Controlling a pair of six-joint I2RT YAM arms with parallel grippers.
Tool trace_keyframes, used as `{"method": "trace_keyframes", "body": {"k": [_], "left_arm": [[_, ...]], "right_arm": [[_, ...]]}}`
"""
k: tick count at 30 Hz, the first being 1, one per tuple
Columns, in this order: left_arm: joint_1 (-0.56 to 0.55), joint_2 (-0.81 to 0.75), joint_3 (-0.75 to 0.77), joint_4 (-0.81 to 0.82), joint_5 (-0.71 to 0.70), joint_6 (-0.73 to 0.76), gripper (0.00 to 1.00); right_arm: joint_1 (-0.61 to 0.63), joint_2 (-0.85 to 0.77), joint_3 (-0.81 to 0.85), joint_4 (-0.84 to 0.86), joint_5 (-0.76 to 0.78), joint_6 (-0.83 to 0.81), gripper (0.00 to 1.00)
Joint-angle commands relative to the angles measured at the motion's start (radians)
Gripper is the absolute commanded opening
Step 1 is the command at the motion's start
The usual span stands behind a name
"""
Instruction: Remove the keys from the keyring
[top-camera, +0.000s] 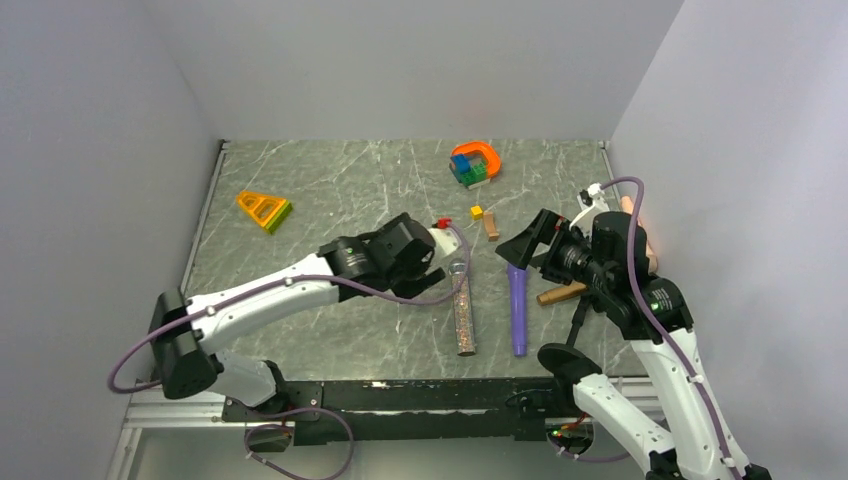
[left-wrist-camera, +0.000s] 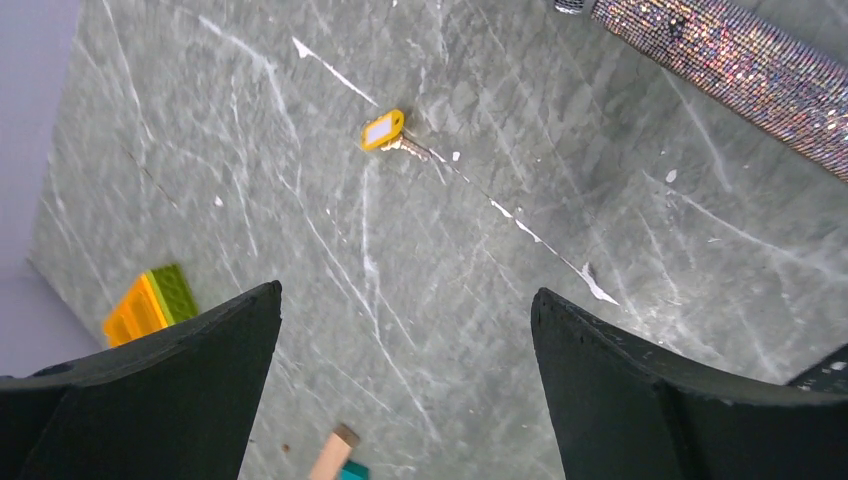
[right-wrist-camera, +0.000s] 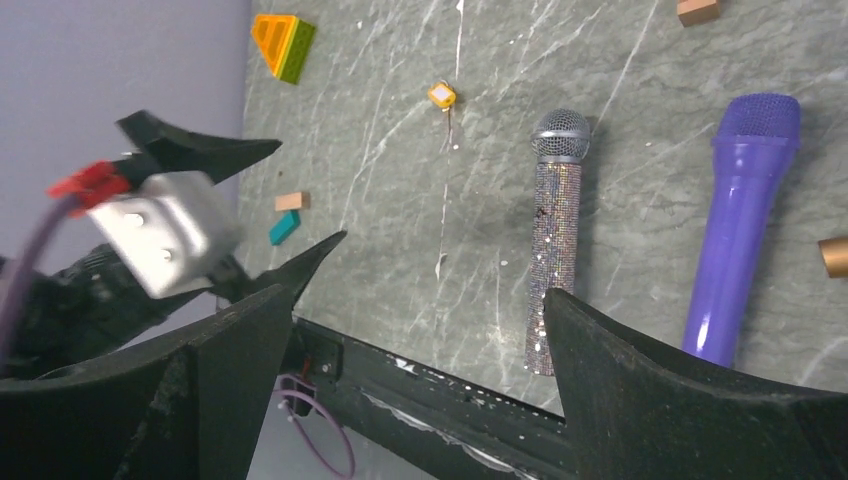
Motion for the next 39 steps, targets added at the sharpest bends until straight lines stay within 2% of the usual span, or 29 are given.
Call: {"method": "trace_keyframes", "body": {"k": [1,9,10,11,14,18,20,27,39], "left_arm": [[-0.018,0.076,0.027,0.099,-0.075,0.134,0.99],[0.003,0.264,0.061,0.088,-0.074,0.269,0.96],[0.016,0.293,0.084,0.069,-0.058,0.269,0.95],[0.047,0.336,0.117,0.033,-0.024,0.264,0.88],[0.098,0.412,0.208,-0.038,-0.033,0.25,0.79],[0.107,0.418,0.206,0.013,-0.043,0.289,0.83],[0.112,0.453,0.211,-0.015,-0.032,0.294,0.83],[0.117,0.492,0.154,0.06,0.005,0.32,0.82],[0.124,0.617,0.173,0.142,-0.083,0.324,0.79]], "right_arm": [[0.0,-0.011,0.06,-0.071,0.001,-0.075,1.0],[-0.001,-0.033,0.087,-0.094,0.001,-0.11,1.0],[-0.001,-0.029,0.099,-0.097,0.008,-0.113,1.0],[0.0,-0.026,0.109,-0.097,0.028,-0.114,1.0],[-0.001,-0.001,0.135,-0.107,0.072,-0.095,1.0],[-0.001,0.043,0.15,-0.115,0.059,-0.086,1.0],[0.0,0.069,0.153,-0.111,0.038,-0.091,1.0],[0.0,0.187,0.206,-0.103,0.008,-0.084,1.0],[0.0,0.271,0.233,-0.05,-0.062,-0.069,1.0]]}}
